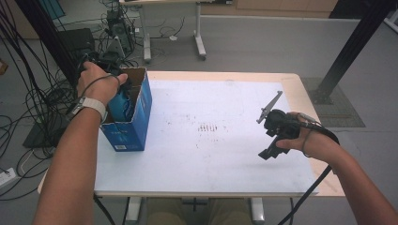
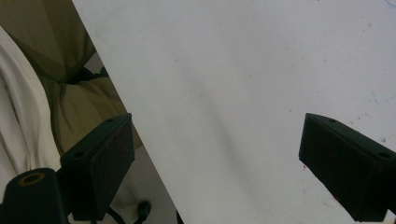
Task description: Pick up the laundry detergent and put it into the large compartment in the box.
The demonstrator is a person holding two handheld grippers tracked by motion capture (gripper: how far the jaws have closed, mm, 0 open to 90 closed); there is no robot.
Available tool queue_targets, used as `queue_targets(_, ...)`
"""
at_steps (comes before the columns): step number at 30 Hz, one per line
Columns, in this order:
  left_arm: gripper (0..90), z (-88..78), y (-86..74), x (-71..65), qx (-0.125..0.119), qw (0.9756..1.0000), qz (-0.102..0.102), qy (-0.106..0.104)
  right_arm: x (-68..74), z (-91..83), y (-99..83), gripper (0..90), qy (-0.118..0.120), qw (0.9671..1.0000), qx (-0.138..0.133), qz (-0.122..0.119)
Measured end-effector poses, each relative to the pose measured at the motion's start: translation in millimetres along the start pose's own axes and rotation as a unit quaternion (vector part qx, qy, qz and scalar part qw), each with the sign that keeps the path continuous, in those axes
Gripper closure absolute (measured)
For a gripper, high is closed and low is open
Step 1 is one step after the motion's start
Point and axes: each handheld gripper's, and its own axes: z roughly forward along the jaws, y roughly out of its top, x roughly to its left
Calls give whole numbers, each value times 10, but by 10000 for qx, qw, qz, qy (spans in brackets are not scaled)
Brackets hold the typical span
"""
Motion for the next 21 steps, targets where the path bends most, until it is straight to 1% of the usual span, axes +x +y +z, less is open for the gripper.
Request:
queue_targets(4,378,68,-16,-17,10,10000,26,15,1,20,2,106,17,10000,9,9)
queue_targets(12,378,123,-17,-41,0,10000,73,56,-10,26,-16,106,29,10000,2,26)
queue_targets(16,378,178,-39,-27,19,10000,21,6,-11,40,-27,106,35,10000,23,38)
queue_targets(19,378,218,-54,-28,28,10000,24,19,-14,42,-27,106,40,10000,18,39)
queue_targets(21,378,244,-59,-24,35,10000,-14,3,-14,42,-20,106,35,10000,32,38)
